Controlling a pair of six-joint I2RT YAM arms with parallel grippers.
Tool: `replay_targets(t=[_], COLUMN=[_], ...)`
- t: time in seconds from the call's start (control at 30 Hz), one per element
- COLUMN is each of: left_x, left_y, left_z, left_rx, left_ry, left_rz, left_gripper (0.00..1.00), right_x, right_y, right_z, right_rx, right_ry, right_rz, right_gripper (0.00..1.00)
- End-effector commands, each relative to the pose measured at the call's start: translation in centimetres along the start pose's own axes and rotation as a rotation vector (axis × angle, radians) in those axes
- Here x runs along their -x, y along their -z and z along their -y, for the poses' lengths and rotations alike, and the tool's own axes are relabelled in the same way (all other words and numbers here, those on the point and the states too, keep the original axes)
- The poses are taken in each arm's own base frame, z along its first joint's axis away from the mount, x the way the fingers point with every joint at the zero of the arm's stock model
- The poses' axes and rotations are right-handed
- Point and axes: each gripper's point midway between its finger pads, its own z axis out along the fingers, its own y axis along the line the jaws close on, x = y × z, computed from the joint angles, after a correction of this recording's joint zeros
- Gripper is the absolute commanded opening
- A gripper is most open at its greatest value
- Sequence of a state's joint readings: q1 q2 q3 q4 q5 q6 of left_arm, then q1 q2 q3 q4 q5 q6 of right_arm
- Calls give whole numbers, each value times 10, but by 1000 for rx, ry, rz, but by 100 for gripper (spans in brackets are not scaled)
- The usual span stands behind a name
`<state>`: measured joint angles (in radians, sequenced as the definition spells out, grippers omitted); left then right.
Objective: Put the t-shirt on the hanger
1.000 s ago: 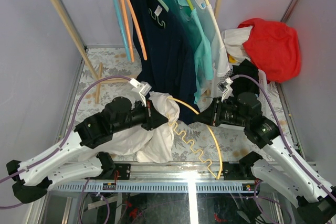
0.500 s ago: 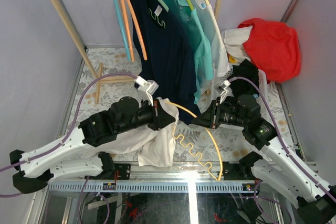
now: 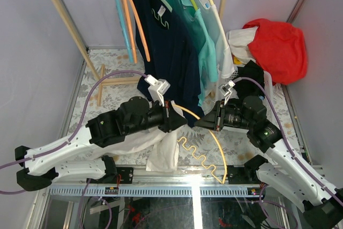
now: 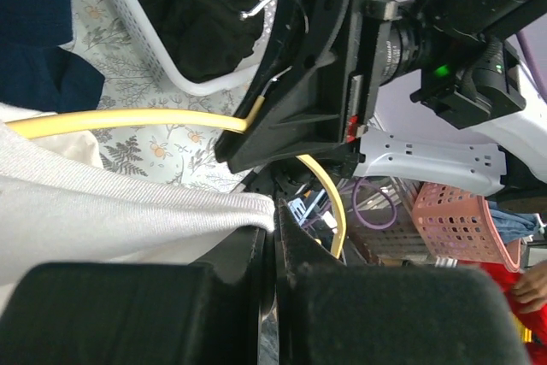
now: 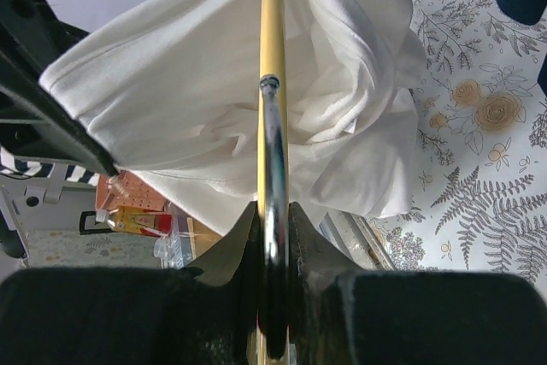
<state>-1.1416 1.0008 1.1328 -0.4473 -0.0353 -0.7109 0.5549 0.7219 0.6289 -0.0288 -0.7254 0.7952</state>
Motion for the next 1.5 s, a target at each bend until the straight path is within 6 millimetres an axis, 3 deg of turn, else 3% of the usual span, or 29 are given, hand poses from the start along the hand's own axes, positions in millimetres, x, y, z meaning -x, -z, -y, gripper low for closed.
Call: replay_targets(t=[0.0, 0.33, 0.53, 0.73, 0.93, 1.47], left_x=[40, 39, 35, 25, 25, 25], left_y=[12, 9, 7, 5, 18, 7], left_z=[57, 80, 73, 81, 66, 61], left_rx=[-176, -233, -190, -207, -119, -54], left_ry=[32, 26, 24, 26, 7, 38], left_rz=[133, 117, 103, 60, 84, 77], left_gripper=[0, 0, 0, 0, 0, 0], right_x=[21, 21, 25, 43, 57, 57], right_y=[0, -7, 1, 12, 26, 29], right_z=[-24, -13, -29, -51, -78, -83], right_rx=[76, 72, 111, 116, 108, 159], right_ry=[70, 68, 104, 163, 263, 285], right_rz=[58, 70, 103, 158, 166, 212], right_gripper=[0, 0, 0, 0, 0, 0])
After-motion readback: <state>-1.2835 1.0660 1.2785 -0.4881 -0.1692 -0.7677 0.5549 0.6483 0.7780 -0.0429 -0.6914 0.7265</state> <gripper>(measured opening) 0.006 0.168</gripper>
